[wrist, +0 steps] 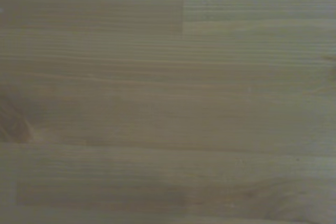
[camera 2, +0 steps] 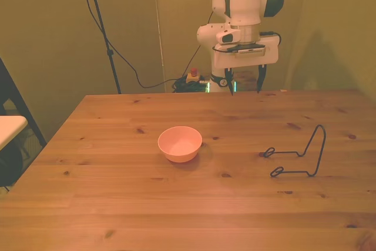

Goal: Load the bowl

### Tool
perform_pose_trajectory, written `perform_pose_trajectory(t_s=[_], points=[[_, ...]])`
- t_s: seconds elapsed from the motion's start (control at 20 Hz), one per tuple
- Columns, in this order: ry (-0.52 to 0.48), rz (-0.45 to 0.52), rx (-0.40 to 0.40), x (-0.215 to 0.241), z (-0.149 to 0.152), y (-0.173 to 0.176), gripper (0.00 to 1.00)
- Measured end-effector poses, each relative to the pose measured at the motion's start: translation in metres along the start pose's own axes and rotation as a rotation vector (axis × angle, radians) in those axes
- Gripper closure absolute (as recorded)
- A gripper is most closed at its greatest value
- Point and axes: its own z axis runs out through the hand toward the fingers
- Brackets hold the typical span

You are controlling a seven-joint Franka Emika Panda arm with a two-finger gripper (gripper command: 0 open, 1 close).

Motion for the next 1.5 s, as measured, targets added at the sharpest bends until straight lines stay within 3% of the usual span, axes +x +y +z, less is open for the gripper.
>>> perform_pose_trajectory(t_s=[0.35,0.7,0.9,1.25,1.5], points=[[0.063,0.024,-0.02,0.027,-0.01,0.002,0.0],[0.153,0.114,-0.029,0.098,-0.025,0.03,0.0],[0.176,0.155,-0.012,0.141,-0.025,0.029,0.0],[0.17,0.222,-0.03,0.198,0.002,0.007,0.0],[0.142,0.242,-0.064,0.215,0.04,-0.007,0.0]])
